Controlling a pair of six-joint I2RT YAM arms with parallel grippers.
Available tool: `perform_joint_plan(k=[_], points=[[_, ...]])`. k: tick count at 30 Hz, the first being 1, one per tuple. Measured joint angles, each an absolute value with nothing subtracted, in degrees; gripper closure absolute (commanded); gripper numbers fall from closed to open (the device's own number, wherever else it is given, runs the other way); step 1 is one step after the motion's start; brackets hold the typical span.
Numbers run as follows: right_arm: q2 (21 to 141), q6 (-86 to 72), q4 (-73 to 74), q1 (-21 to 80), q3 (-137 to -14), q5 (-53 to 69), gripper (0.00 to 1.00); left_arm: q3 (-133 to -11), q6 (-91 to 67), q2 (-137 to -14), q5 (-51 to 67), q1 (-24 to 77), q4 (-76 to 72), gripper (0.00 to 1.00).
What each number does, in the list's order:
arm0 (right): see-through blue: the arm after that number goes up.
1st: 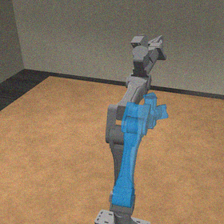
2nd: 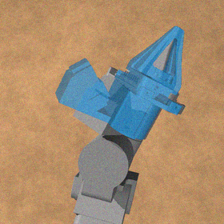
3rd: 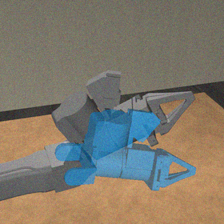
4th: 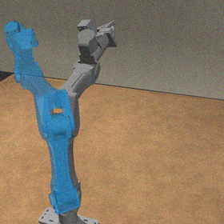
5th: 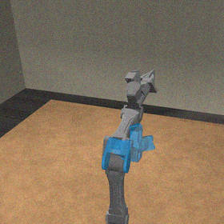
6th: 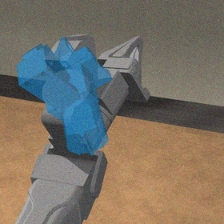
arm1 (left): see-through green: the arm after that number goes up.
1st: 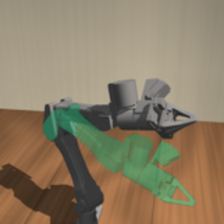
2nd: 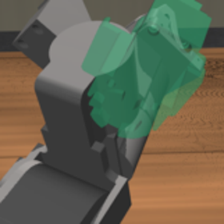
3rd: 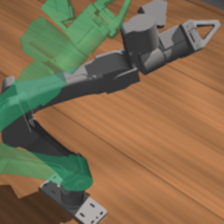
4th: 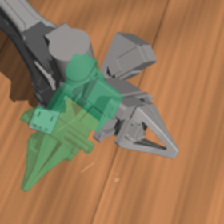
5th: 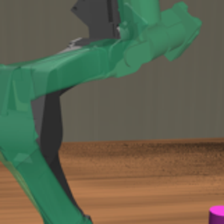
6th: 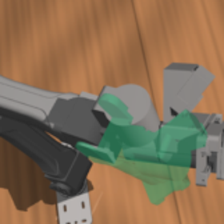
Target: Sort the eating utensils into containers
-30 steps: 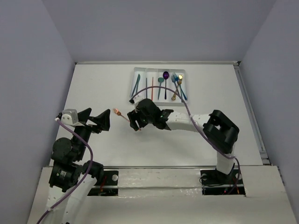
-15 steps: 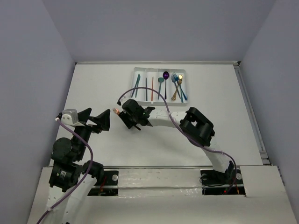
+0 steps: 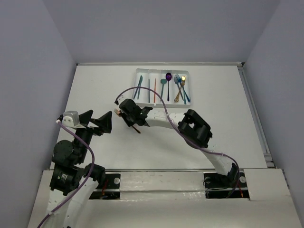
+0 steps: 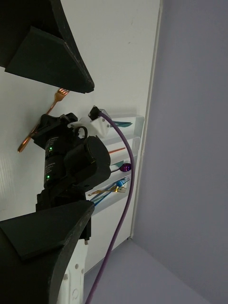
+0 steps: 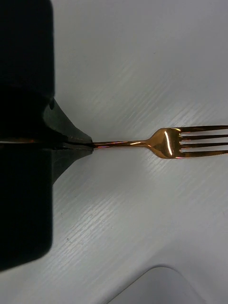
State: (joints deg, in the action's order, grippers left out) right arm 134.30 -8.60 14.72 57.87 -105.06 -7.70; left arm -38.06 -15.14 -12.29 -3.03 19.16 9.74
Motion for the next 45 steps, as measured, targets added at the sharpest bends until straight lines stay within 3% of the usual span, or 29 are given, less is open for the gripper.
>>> perform_joint_plan(k=[7, 13, 20, 26, 35, 37, 40, 41, 44, 45], points=[[130.67, -10.35, 10.92, 57.84, -99.18, -9.1, 1.0, -38.06, -15.14, -12.29, -3.03, 19.16, 9.74, 0.01], [116.55, -10.76, 7.81, 56.58, -89.82, -13.65, 1.0, -38.06, -15.16, -12.27, -3.03, 19.16, 9.74, 0.01], [104.84, -13.19, -0.14, 40.62, -83.31, -14.63, 1.0, -38.06, -15.2, -12.03, -3.05, 19.16, 9.78, 0.01], [107.72, -15.2, -0.64, 24.45, -81.28, -13.56, 1.0, -38.06, -15.33, -11.86, -3.07, 19.16, 9.91, 0.01], [119.24, -12.82, 3.33, 21.04, -91.35, -11.11, 1.0, -38.06, -15.33, -11.86, -3.11, 19.55, 10.13, 0.01], [120.2, -12.82, 3.77, 21.06, -91.5, -11.07, 0.97, -38.06, -15.33, -11.86, -3.14, 19.55, 10.13, 0.01], [121.6, -13.06, 4.73, 21.02, -91.98, -11.16, 0.84, -38.06, -15.33, -11.86, -3.16, 19.55, 10.13, 0.01], [122.02, -13.1, 4.97, 21.02, -92.16, -11.2, 0.74, -38.06, -15.33, -11.86, -3.14, 19.55, 10.11, 0.01], [122.45, -13.61, 6.02, 21.02, -92.25, -11.33, 0.65, -38.06, -15.33, -11.88, -3.2, 19.55, 10.13, 0.01], [122.45, -13.76, 6.09, 21.02, -92.27, -11.46, 0.52, -38.06, -15.33, -11.88, -3.22, 19.55, 10.13, 0.01]])
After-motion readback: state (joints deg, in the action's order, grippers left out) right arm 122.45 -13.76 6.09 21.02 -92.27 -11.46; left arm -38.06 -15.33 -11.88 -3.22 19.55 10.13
